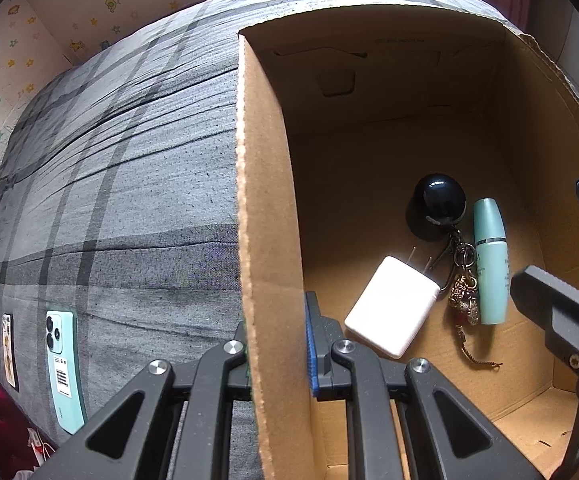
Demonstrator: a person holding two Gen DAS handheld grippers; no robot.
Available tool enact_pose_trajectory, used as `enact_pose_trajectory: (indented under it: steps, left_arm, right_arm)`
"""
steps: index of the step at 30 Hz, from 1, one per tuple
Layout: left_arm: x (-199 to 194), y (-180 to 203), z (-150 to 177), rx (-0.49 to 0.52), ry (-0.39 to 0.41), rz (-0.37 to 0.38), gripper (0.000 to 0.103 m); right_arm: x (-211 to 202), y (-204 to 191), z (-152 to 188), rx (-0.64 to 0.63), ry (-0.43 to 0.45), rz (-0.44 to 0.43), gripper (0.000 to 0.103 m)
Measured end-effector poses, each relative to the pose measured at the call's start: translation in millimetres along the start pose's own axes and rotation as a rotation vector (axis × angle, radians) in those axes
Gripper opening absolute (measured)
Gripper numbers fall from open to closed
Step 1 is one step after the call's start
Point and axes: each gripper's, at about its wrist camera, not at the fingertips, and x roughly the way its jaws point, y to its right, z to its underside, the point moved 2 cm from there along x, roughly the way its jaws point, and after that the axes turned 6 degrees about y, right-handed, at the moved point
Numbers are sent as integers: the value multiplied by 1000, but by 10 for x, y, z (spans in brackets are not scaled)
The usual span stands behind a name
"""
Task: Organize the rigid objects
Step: 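Lower the keyring into the box and open the right gripper, then move the right gripper to the small white charger and close on it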
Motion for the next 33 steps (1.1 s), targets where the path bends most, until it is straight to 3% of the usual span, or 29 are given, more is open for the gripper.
enact_pose_trajectory:
  steps: [7, 17, 33]
  left_arm:
    - [-1, 3, -4, -2, 0, 0, 15]
    - [2, 7, -4, -3, 0, 0, 15]
    - [1, 7, -3, -2, 0, 0, 15]
  right_arm:
    - [-158, 45, -34, 10, 45, 10, 103]
    - [-467, 263, -53, 54, 103, 19, 103]
    - [-838, 1204, 242, 203, 120, 127, 103]
